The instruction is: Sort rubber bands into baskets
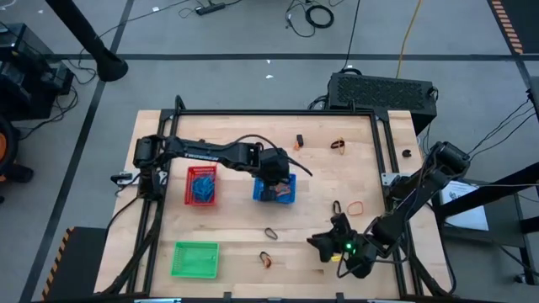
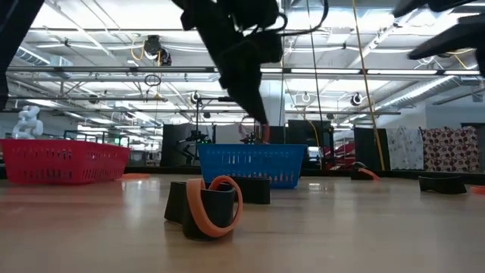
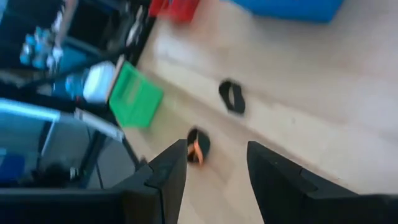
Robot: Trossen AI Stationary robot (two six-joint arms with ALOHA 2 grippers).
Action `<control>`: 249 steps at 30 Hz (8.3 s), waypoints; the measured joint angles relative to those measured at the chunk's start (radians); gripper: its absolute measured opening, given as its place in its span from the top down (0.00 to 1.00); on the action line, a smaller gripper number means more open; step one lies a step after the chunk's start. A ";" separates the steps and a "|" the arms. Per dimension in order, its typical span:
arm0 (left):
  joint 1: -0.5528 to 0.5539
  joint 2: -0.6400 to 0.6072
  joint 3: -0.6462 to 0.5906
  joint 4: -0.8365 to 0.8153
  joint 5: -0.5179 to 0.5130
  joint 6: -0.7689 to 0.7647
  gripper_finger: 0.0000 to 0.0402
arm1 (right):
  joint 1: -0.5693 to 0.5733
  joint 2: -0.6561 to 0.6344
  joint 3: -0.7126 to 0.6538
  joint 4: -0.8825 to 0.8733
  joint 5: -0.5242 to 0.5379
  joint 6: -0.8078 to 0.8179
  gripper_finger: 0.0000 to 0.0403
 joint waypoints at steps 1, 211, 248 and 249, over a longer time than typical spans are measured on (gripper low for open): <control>0.002 0.000 -0.015 0.022 0.010 0.005 1.00 | -0.010 0.000 0.000 0.000 0.016 0.004 0.60; -0.417 -0.077 -0.059 0.163 0.116 -0.338 0.76 | -0.350 -0.143 0.000 -0.643 -0.549 -1.159 0.60; -0.493 0.166 -0.060 0.301 0.305 -0.400 0.76 | -0.354 -0.143 0.000 -0.630 -0.539 -1.221 0.60; -0.494 0.166 -0.060 0.285 0.303 -0.390 0.76 | -0.354 -0.143 0.000 -0.629 -0.527 -1.221 0.60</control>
